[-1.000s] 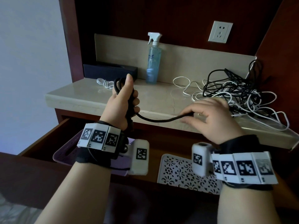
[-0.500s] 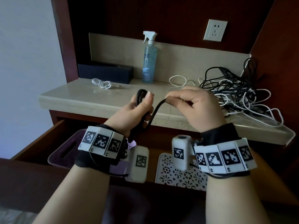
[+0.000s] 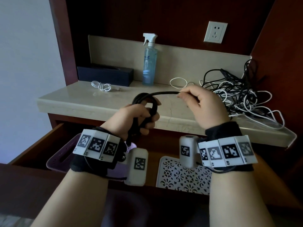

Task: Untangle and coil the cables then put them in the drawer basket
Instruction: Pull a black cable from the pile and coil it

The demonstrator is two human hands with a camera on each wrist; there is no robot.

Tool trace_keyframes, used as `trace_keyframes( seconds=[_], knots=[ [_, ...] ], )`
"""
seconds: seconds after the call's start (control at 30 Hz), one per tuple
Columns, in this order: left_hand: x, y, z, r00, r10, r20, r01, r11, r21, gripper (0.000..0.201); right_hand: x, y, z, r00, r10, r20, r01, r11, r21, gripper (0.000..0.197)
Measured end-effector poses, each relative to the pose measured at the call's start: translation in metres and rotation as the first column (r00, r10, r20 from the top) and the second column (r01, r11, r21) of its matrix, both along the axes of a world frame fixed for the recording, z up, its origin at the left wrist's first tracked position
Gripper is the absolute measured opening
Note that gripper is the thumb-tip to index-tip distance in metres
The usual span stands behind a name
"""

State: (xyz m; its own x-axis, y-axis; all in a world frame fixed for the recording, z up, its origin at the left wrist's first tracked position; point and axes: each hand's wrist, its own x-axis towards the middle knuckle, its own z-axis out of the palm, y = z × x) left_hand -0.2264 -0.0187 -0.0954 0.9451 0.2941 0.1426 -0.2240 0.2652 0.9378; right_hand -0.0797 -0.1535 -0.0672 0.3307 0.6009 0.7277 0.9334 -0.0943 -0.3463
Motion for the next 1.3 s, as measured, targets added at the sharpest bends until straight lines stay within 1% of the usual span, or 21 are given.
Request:
trace_keyframes(
  seconds=[0.07,0.1,0.2,0.27,0.4,0.5,0.57,0.7,0.77,0.8,0.87,0.97,1.07,1.17,1.3],
  knots=[
    [-0.004,0.006,0.001,0.998,0.026,0.058,-0.024,0.999,-0.034,0.042,0.009,-0.007,-0.004,0.998,-0.066,-0.016,0.065,0.997,-0.045,0.020],
    [-0.005,0.007,0.002,0.997,0.045,0.068,-0.043,0.998,-0.037,0.042,0.010,-0.009,-0.006,0.997,-0.079,-0.028,0.077,0.996,-0.042,0.023],
    [-0.003,0.004,0.004,0.990,0.087,0.111,-0.083,0.996,-0.041,0.041,0.000,-0.005,-0.008,0.996,-0.085,-0.007,0.085,0.994,0.068,0.024],
    [0.000,0.001,0.004,0.983,0.111,0.145,-0.103,0.993,-0.063,0.040,-0.007,-0.002,-0.007,0.994,-0.107,0.035,0.103,0.991,0.085,0.023],
    [0.000,0.000,0.004,0.975,0.145,0.168,-0.138,0.989,-0.057,0.038,-0.012,-0.003,-0.008,0.987,-0.158,0.040,0.158,0.987,-0.020,0.018],
    [0.001,-0.003,0.003,0.971,0.152,0.183,-0.140,0.987,-0.073,0.032,-0.017,-0.005,-0.009,0.987,-0.158,0.040,0.160,0.985,-0.070,0.018],
    [0.001,-0.005,0.004,0.966,0.175,0.191,-0.161,0.983,-0.089,0.029,-0.021,-0.005,-0.009,0.987,-0.156,0.031,0.159,0.977,-0.144,0.018],
    [0.003,-0.005,0.011,0.952,0.216,0.216,-0.188,0.972,-0.142,0.037,-0.028,-0.003,-0.008,0.991,-0.133,0.001,0.125,0.928,-0.351,0.021],
    [0.004,-0.005,0.012,0.954,0.232,0.192,-0.209,0.969,-0.132,0.039,-0.030,-0.001,-0.009,0.991,-0.131,-0.010,0.116,0.910,-0.397,0.021],
    [0.004,-0.005,0.012,0.953,0.234,0.190,-0.215,0.970,-0.118,0.039,-0.031,-0.002,-0.009,0.991,-0.136,-0.002,0.124,0.911,-0.393,0.021],
    [0.004,-0.005,0.010,0.952,0.225,0.206,-0.208,0.973,-0.097,0.037,-0.032,-0.004,-0.009,0.989,-0.149,0.016,0.146,0.932,-0.332,0.021],
    [0.002,-0.004,0.008,0.955,0.174,0.241,-0.163,0.985,-0.062,0.031,-0.034,-0.005,-0.007,0.986,-0.165,0.026,0.166,0.955,-0.247,0.020],
    [0.001,-0.007,0.007,0.959,0.118,0.259,-0.127,0.992,0.016,0.031,-0.035,-0.002,-0.008,0.986,-0.167,0.025,0.168,0.952,-0.255,0.020],
    [0.002,-0.009,0.004,0.958,0.132,0.254,-0.151,0.987,0.055,0.032,-0.036,0.001,-0.012,0.988,-0.152,-0.002,0.146,0.950,-0.277,0.020],
    [0.006,-0.012,0.005,0.947,0.178,0.267,-0.179,0.984,-0.021,0.023,-0.039,0.006,-0.014,0.994,-0.109,-0.005,0.100,0.931,-0.350,0.023]
  ],
)
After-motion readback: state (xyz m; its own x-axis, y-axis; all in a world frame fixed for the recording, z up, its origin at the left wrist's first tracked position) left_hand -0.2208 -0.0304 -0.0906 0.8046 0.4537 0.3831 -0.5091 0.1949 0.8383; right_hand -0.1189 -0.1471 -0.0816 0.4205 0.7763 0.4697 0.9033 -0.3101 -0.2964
